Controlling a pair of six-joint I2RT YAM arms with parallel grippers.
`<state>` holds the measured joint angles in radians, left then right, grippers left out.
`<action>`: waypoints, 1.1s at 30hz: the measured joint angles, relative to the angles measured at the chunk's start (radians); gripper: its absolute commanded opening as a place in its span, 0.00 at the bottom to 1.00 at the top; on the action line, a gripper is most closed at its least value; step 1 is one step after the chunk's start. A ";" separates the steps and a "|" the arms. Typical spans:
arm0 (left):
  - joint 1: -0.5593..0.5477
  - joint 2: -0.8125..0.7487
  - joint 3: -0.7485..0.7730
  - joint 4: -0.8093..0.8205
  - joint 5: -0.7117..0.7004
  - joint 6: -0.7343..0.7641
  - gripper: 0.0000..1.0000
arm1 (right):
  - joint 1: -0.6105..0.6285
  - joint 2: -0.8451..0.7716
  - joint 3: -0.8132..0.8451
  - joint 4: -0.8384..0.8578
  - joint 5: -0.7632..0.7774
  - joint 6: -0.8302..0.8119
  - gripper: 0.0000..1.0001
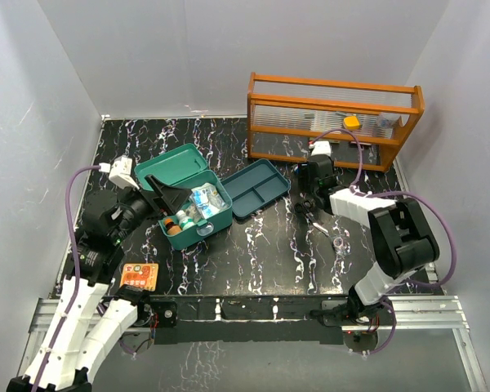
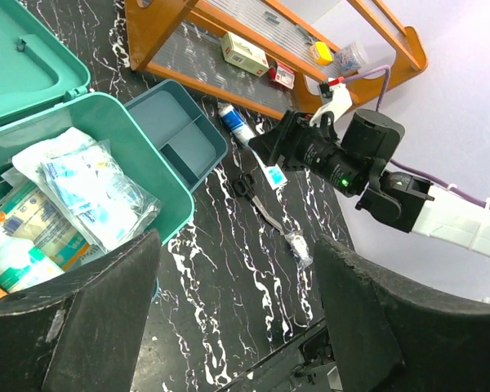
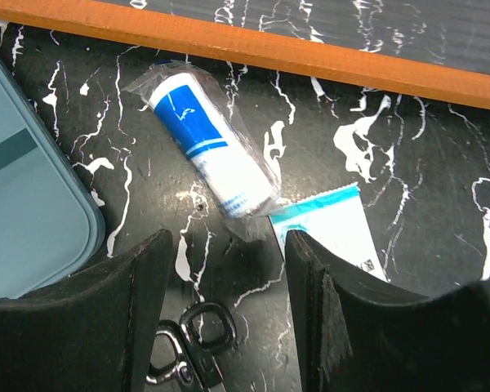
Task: Organize the medicine kit
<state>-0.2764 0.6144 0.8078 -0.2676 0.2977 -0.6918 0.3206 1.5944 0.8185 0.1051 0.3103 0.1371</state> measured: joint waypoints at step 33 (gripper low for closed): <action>-0.001 0.043 -0.056 0.035 0.002 -0.022 0.75 | -0.035 0.237 0.144 0.006 -0.067 -0.075 0.30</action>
<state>-0.2771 0.6575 0.7513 -0.2321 0.3000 -0.7139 0.2855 1.8317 0.9623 0.1112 0.2436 0.0624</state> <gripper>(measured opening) 0.749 0.367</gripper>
